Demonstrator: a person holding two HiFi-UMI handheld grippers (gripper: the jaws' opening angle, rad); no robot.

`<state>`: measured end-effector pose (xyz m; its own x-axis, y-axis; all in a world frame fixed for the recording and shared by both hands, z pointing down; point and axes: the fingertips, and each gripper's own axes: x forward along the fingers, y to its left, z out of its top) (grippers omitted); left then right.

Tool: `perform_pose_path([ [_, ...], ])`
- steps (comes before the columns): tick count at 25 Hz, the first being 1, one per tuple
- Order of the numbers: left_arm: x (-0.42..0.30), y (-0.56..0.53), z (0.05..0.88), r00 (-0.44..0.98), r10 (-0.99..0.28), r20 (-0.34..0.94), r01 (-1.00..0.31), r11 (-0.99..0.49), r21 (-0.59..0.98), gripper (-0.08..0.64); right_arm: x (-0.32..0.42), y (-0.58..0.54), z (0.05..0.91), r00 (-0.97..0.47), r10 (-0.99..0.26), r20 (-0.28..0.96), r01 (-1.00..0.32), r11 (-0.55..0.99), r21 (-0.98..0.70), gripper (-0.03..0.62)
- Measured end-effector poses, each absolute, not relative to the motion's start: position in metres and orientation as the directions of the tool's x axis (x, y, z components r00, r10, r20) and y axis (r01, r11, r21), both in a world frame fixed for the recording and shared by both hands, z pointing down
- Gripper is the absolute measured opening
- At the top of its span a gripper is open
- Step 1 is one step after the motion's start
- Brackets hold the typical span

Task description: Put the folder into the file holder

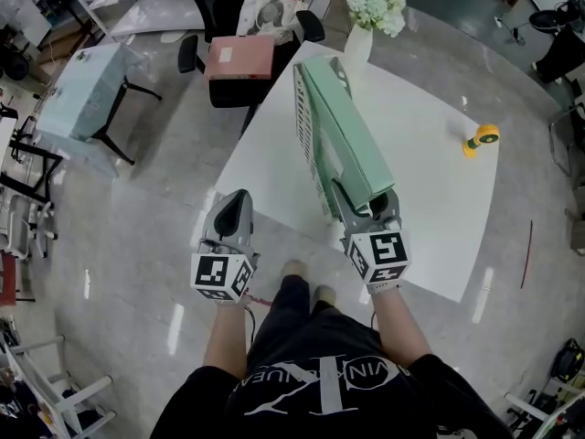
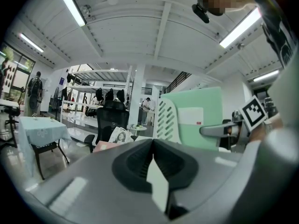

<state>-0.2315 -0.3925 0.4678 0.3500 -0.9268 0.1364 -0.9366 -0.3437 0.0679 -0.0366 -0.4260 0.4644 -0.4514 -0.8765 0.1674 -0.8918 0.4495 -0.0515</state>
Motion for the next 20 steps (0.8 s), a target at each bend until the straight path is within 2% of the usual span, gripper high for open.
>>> perform_pose_path([
  [3,-0.23,-0.387,0.466,0.347,-0.928,0.133,-0.938,-0.341,0.067,0.0,-0.038,-0.42,0.462,-0.469,-0.869,0.16,-0.883,0.466,-0.06,0.284],
  [20,-0.209,-0.349,0.451,0.342,-0.934,0.102,-0.939,-0.337,0.062,0.0,-0.017,-0.38,0.439,-0.501,-0.858,0.114,-0.865,0.498,-0.053,0.284],
])
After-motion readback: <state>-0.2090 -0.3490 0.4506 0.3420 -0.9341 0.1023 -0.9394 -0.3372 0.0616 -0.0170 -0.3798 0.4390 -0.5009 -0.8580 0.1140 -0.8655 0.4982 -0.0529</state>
